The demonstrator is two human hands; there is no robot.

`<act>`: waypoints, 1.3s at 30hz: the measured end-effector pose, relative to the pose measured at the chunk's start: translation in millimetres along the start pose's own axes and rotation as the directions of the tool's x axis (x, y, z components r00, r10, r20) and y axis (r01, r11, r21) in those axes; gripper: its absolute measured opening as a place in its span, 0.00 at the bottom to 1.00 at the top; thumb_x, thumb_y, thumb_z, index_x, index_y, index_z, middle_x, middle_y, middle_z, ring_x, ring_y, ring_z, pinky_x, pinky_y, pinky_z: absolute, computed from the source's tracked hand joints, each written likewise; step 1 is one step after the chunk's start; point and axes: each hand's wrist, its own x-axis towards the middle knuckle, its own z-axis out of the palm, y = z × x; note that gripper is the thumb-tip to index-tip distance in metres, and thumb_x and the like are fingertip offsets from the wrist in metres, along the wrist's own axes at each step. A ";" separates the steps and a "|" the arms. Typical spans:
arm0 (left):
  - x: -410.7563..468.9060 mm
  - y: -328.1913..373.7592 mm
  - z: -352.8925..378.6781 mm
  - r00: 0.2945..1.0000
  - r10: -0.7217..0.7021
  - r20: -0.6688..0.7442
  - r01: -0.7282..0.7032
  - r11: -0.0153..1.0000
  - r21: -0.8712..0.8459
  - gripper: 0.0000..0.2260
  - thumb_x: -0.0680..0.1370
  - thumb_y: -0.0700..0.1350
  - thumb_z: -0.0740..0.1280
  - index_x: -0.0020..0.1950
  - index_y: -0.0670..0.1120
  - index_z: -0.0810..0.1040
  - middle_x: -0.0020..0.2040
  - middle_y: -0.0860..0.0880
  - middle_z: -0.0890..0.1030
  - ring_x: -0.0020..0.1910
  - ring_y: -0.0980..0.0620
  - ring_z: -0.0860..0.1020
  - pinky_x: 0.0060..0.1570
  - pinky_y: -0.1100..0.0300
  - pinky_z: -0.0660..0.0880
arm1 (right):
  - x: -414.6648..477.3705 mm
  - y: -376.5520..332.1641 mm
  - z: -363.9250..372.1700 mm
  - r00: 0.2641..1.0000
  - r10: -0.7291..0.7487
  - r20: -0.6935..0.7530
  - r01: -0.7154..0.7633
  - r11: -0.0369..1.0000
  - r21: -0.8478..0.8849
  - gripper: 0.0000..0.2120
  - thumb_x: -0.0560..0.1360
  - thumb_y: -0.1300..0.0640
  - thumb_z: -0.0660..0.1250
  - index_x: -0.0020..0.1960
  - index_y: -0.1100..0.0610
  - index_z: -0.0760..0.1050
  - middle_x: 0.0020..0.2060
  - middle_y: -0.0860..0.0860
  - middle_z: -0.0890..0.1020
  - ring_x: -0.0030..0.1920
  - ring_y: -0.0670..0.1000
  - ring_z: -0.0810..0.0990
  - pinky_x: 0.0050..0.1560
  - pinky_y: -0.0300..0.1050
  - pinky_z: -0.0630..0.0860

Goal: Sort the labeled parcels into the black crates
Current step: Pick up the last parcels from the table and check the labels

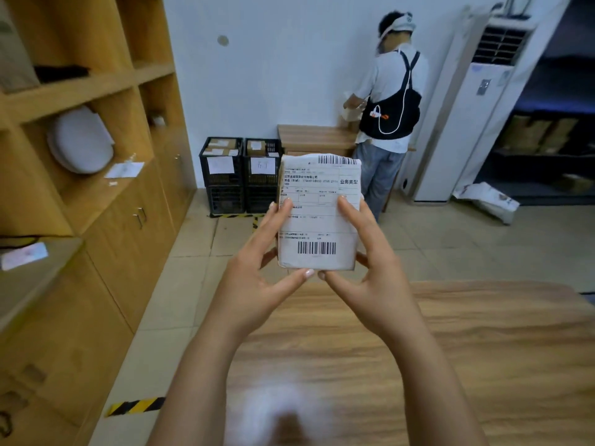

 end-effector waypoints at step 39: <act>-29.8 -10.2 2.4 0.999 -0.037 -0.009 0.028 0.878 -0.478 0.37 0.71 0.36 0.70 0.76 0.58 0.61 0.73 0.56 0.70 0.69 0.52 0.72 0.63 0.53 0.74 | -38.5 -35.3 8.8 0.931 -0.341 -0.134 0.249 0.857 -0.451 0.21 0.72 0.59 0.70 0.64 0.48 0.76 0.71 0.44 0.72 0.72 0.46 0.68 0.65 0.48 0.74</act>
